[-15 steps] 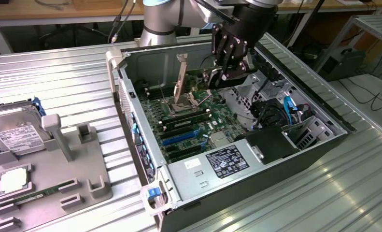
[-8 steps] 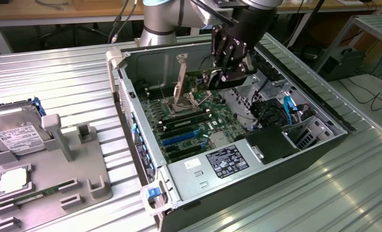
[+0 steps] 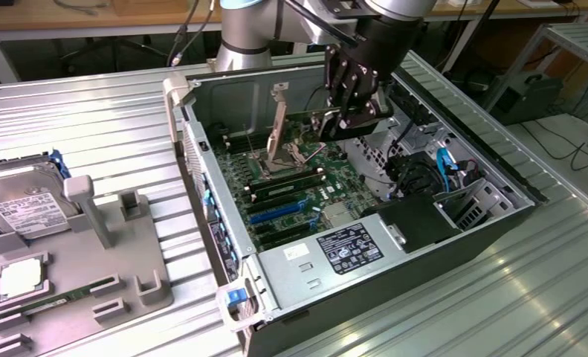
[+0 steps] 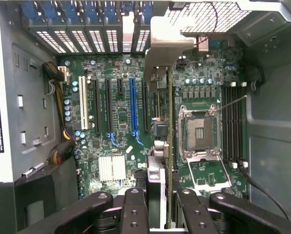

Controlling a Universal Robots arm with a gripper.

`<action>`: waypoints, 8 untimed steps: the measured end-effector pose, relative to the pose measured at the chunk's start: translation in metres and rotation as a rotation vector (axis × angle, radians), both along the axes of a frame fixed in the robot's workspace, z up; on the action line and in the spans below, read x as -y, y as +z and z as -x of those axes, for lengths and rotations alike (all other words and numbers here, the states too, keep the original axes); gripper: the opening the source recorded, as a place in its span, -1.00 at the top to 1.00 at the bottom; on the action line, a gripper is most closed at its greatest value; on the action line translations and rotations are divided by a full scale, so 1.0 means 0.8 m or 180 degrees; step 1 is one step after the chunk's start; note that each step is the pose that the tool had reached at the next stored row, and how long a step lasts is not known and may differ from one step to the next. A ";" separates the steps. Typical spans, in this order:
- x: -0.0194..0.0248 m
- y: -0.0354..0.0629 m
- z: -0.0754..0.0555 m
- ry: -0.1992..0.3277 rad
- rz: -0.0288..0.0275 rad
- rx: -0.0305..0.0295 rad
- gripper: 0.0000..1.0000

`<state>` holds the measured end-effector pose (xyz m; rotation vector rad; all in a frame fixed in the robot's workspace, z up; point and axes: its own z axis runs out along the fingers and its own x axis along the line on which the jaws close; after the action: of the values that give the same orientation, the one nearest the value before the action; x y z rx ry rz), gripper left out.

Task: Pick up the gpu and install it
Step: 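Insert the gpu into the slot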

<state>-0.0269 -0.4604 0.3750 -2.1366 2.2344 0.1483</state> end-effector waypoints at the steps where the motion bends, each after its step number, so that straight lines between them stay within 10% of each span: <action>1: 0.0000 0.000 0.000 0.0000 0.0000 0.0000 0.44; 8: 0.0000 -0.005 0.000 0.0000 0.0000 0.0000 0.44</action>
<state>-0.0270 -0.4604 0.3708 -2.1366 2.2344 0.1483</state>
